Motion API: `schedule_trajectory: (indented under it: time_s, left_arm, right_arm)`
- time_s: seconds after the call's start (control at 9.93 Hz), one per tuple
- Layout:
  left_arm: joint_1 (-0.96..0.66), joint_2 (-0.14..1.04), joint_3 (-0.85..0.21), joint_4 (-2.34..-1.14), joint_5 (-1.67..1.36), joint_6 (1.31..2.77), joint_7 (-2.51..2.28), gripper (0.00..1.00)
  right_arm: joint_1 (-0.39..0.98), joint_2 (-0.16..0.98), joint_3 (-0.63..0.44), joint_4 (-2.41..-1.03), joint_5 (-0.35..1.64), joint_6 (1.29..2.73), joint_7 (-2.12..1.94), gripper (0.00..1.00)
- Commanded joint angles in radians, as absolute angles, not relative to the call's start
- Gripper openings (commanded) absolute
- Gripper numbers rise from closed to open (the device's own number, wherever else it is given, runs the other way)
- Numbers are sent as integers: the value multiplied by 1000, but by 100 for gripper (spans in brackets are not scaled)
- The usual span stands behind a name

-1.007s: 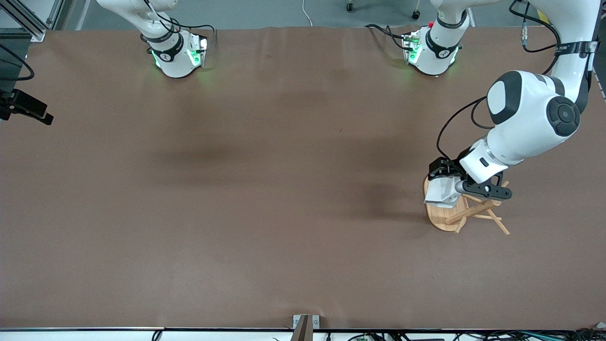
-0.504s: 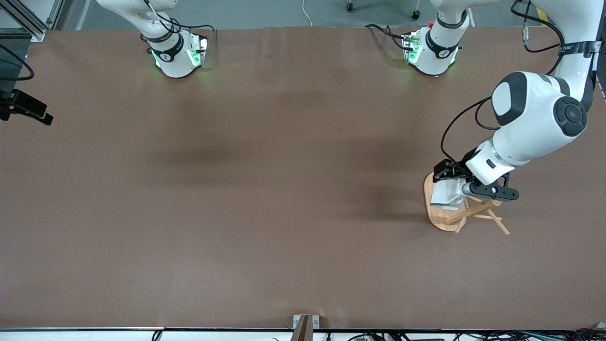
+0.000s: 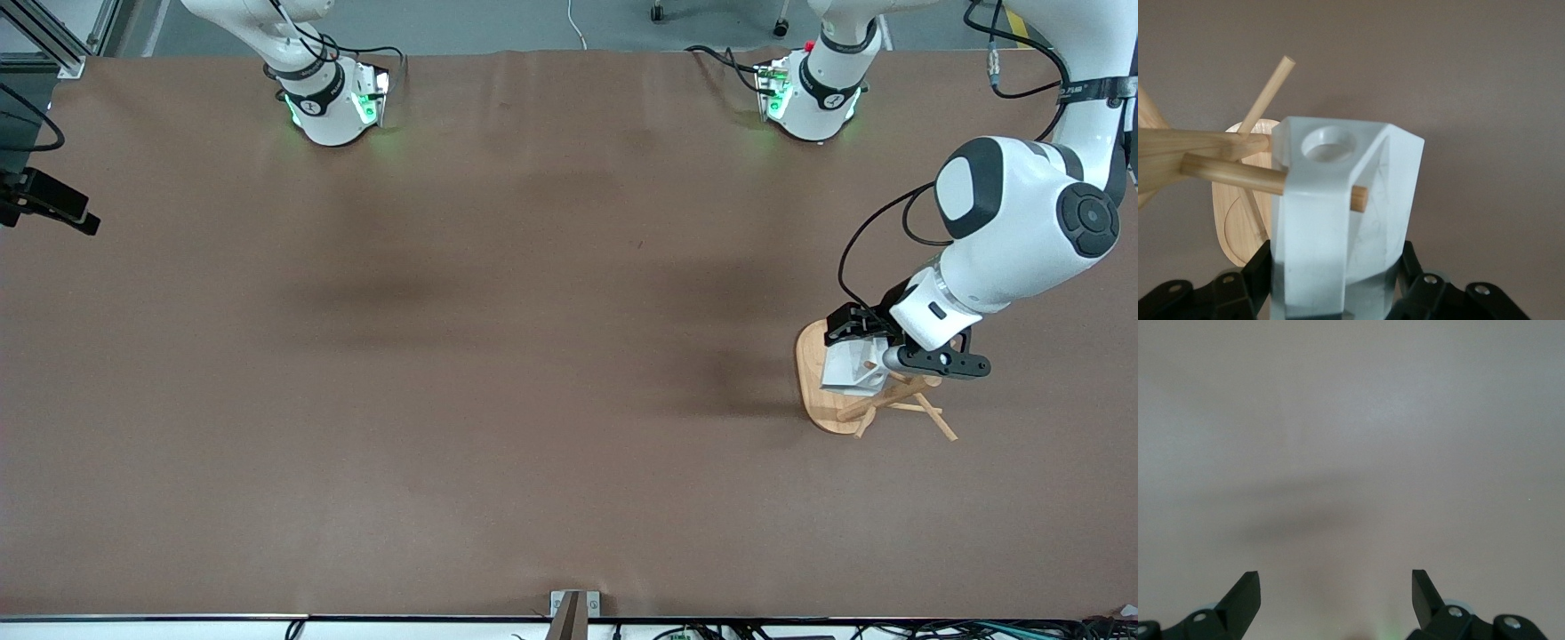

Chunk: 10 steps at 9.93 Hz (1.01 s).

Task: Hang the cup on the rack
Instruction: 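Lower the cup with the left gripper onto a rack peg, then open the left gripper and release the cup on the peg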

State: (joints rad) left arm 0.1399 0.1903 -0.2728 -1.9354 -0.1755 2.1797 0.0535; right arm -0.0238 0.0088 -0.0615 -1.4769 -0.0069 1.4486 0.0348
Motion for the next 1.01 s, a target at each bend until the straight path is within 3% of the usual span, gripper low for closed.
schedule_trajectory:
  time_s: [0.0, 0.1, 0.2, 0.3, 0.6, 0.91]
  left_arm:
    - [150, 218, -273, -1950, -190, 2200, 60, 31]
    - [153, 218, -273, -1950, -189, 2198, 60, 60]
    - [155, 218, -273, -1948, -189, 2200, 60, 95]
    - [155, 213, -273, -1948, -189, 2198, 58, 100]
    - [153, 163, -273, -1931, -184, 2175, 26, 100]
    - [149, 78, -264, -1853, -170, 1993, 2, 100]
  right_arm:
    - [-34, 12, -54, -1470, -17, 1450, 26, 100]
    - [-35, 12, -54, -1470, -15, 1450, 26, 100]
    - [-35, 12, -55, -1470, -15, 1448, 26, 100]
    - [-35, 12, -54, -1470, -15, 1448, 26, 100]
    - [-35, 12, -55, -1470, -15, 1448, 26, 100]
    - [-37, 12, -55, -1470, -15, 1448, 26, 100]
